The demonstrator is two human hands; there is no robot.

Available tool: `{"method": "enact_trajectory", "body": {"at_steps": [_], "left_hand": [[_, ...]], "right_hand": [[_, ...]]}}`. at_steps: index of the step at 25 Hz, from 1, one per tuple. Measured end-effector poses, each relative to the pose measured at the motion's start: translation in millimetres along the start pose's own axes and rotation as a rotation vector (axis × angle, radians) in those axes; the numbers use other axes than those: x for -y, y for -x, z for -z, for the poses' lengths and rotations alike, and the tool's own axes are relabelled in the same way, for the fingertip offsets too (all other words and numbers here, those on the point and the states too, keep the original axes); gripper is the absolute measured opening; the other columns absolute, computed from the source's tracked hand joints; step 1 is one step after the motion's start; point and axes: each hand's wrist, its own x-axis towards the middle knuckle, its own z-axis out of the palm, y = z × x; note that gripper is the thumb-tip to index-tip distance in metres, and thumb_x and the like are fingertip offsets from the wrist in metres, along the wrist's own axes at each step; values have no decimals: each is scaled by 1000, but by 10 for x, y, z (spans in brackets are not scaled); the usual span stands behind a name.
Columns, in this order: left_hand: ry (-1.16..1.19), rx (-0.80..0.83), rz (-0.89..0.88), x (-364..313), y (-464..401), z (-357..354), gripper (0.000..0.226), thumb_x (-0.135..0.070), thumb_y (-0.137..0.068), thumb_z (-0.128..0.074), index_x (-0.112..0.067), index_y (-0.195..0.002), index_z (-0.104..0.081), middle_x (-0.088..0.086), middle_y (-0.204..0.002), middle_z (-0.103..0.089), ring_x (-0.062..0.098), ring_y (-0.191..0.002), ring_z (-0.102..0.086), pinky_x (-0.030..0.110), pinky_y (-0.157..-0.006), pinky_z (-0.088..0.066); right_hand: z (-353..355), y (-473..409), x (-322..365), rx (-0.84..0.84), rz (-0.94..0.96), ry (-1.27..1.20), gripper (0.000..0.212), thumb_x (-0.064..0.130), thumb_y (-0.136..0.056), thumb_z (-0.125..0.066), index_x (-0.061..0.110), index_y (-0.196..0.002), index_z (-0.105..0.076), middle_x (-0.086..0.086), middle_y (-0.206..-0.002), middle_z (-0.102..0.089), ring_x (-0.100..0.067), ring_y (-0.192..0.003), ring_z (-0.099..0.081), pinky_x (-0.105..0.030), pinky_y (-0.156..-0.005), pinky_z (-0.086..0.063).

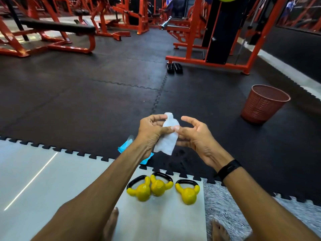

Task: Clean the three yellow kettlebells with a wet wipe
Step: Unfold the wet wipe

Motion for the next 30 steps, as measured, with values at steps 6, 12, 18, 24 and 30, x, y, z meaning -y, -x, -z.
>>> {"method": "enact_trajectory", "body": {"at_steps": [6, 12, 18, 24, 30], "left_hand": [[77, 14, 45, -5, -76, 32, 39, 5, -77, -72, -6, -113, -60, 14, -96, -70, 26, -82, -68, 36, -74, -58], [-38, -24, -45, 2, -142, 132, 47, 17, -67, -73, -5, -108, -64, 10, -91, -67, 18, -79, -66, 25, -63, -55], [-186, 1, -175, 20, -118, 119, 40, 22, -65, -71, -8, -92, -71, 13, -94, -73, 24, -86, -71, 33, -75, -60], [-387, 38, -230, 78, -135, 90, 32, 12, -69, -76, -9, -94, -73, 7, -92, -74, 18, -86, -72, 26, -74, -60], [-522, 138, -185, 135, -173, 94, 14, -6, -81, -73, -3, -94, -73, 12, -91, -73, 22, -83, -68, 28, -74, -59]], "right_hand": [[42, -111, -51, -108, 95, 106, 58, -1, -79, -73, 9, -131, -48, -12, -81, -70, -31, -88, -71, -51, -83, -58], [111, -168, -107, -144, 165, 165, 47, -4, -79, -72, 13, -120, -55, -18, -83, -67, -33, -82, -69, -53, -83, -57], [137, -158, -114, -96, 218, 309, 35, -4, -76, -75, 9, -107, -67, -17, -88, -67, -19, -79, -67, -36, -77, -60], [177, -188, -164, -72, 284, 632, 12, 16, -86, -70, 17, -97, -73, 2, -73, -61, -6, -62, -50, -22, -62, -45], [255, -188, -157, -60, 185, 605, 10, 25, -93, -61, 19, -89, -69, -6, -96, -70, -20, -92, -65, -36, -79, -54]]}}
